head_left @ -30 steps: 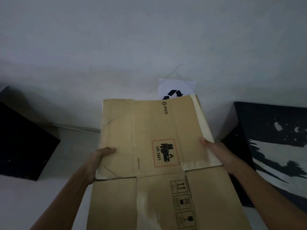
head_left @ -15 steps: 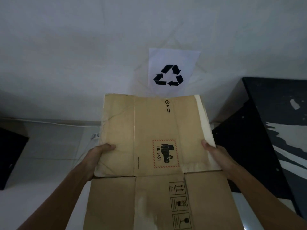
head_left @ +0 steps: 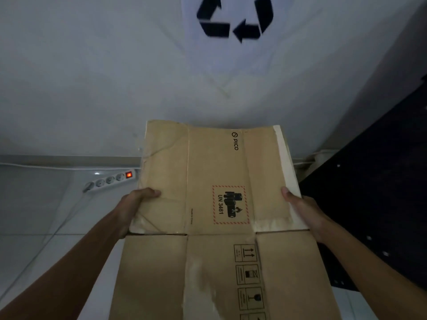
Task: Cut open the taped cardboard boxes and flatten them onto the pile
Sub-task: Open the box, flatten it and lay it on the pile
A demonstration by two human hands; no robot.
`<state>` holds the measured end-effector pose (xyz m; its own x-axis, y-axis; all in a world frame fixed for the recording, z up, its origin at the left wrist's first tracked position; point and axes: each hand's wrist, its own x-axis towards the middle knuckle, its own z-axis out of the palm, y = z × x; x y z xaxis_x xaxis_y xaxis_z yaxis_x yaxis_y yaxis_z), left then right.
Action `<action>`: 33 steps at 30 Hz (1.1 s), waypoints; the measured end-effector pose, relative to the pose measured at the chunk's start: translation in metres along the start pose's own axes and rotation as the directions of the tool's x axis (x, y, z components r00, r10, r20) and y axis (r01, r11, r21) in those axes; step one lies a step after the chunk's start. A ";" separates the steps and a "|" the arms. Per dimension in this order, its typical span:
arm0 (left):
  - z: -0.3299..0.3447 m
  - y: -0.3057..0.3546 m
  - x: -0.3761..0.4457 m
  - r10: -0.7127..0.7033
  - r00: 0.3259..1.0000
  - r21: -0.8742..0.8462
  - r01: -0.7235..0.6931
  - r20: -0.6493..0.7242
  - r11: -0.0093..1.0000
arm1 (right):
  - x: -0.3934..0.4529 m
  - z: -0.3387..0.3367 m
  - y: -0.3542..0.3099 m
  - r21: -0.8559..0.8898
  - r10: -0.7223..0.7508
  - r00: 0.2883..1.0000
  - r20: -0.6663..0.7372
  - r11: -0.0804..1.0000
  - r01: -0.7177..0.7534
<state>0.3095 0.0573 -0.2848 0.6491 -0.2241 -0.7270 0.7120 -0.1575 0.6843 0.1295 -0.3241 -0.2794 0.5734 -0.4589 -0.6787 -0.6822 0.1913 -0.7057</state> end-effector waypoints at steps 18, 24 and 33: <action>0.037 -0.159 0.205 -0.045 0.998 0.052 0.047 -0.047 0.998 | 0.195 0.024 0.185 -0.029 -0.091 0.995 -0.048 0.996 0.090; 0.035 -0.164 0.216 -0.023 0.995 0.029 0.026 -0.099 0.999 | 0.207 0.028 0.191 -0.010 -0.121 0.989 -0.088 0.993 0.121; 0.039 -0.173 0.229 0.020 0.964 0.057 -0.005 -0.266 0.998 | 0.223 0.034 0.201 -0.055 -0.200 0.968 -0.151 0.979 0.194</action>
<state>0.3244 -0.0043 -0.5669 0.7108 0.0370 -0.7024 0.6927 -0.2106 0.6898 0.1355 -0.3581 -0.5792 0.6234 -0.6133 -0.4850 -0.5819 0.0504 -0.8117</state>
